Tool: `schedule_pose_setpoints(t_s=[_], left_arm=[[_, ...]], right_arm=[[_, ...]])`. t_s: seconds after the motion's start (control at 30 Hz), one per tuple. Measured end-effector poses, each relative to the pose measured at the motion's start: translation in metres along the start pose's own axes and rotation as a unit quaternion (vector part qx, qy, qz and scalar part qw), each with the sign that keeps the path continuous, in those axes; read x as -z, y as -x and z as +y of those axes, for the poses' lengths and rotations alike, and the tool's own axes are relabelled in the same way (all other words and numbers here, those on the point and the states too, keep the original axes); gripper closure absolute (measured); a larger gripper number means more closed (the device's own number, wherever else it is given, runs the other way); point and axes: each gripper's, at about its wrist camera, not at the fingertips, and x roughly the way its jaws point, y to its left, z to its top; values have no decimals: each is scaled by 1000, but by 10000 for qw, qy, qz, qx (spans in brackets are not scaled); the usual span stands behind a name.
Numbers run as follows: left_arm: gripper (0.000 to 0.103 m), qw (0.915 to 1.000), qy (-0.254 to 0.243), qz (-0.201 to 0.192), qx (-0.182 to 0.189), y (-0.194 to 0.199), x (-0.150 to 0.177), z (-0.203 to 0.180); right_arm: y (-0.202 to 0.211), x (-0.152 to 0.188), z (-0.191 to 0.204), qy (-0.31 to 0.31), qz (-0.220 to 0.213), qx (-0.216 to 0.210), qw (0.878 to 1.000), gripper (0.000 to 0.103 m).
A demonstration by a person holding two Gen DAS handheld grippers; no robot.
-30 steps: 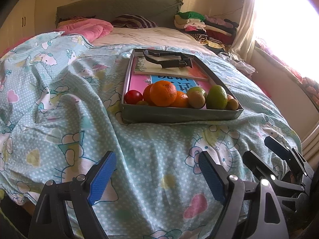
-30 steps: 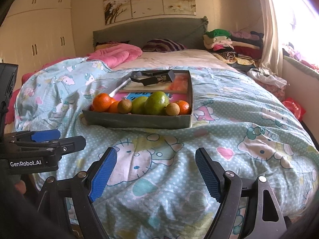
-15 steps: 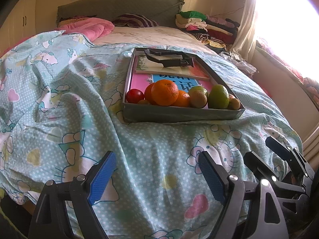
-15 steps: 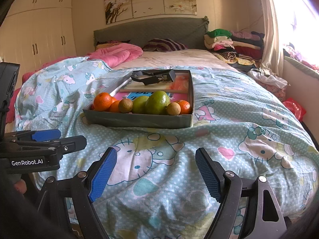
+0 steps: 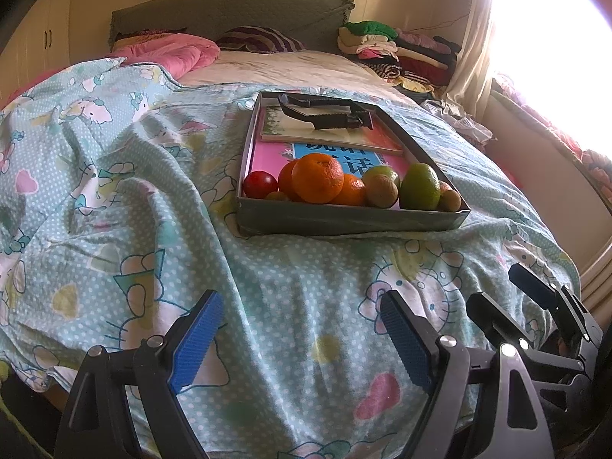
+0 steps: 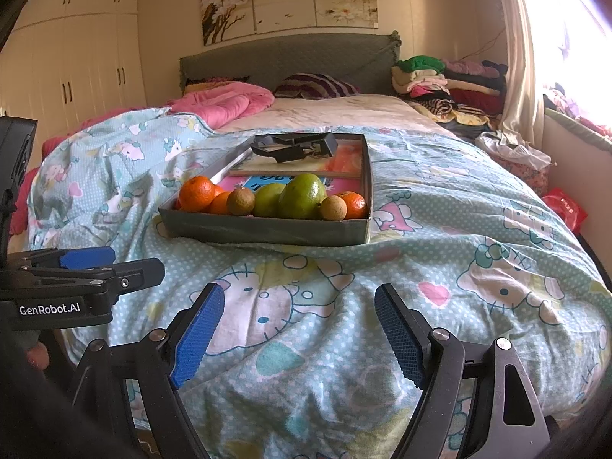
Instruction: Organize fruits
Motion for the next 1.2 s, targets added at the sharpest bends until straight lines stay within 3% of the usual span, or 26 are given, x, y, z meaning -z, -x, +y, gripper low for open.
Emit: schedule_pose_setpoints(t_s=[1.2], left_arm=[[19,10000,24,-14,13,2,0,0]], right_arm=[[-4,1,-6,-43,7,44,10000,21]])
